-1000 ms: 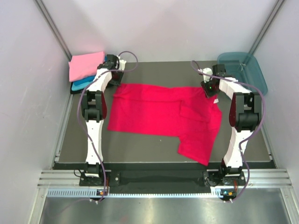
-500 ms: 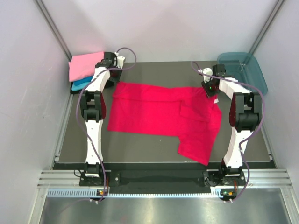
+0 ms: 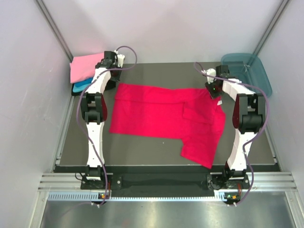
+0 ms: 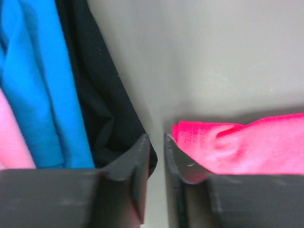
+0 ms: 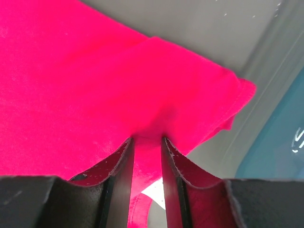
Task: Fold and stack the t-shirts
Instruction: Fold the tshirt
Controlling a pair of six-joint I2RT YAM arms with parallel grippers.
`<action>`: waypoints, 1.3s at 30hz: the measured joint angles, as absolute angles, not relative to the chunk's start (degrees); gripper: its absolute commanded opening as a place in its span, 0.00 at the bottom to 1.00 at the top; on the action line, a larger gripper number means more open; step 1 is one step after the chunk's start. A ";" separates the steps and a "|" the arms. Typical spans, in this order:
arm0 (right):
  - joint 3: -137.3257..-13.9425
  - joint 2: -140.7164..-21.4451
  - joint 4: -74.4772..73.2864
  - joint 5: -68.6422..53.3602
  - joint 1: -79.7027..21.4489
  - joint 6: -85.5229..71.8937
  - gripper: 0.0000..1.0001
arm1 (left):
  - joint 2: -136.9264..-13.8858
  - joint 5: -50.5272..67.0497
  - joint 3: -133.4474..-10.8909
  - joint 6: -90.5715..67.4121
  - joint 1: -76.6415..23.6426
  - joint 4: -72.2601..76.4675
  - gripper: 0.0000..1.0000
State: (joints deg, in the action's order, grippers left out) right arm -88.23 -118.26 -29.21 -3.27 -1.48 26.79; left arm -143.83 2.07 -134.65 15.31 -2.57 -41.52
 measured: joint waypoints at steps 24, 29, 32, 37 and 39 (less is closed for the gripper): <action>-85.34 -104.60 -30.04 -11.29 0.99 25.06 0.46 | -124.38 11.16 -117.45 18.48 -4.19 -38.57 0.62; -89.30 -110.10 -28.80 -7.09 1.56 24.36 0.47 | -129.03 11.14 -117.45 17.23 -4.16 -38.89 0.62; -93.41 -113.97 -28.12 -5.61 1.56 24.25 0.47 | -130.17 11.14 -117.45 16.53 -4.16 -39.03 0.63; -97.97 -119.37 -26.96 -4.25 1.58 24.27 0.47 | -130.41 11.05 -117.73 16.16 -4.16 -38.94 0.63; -98.61 -120.68 -26.89 -3.99 1.58 24.32 0.47 | -130.82 10.83 -118.24 16.14 -4.16 -38.83 0.63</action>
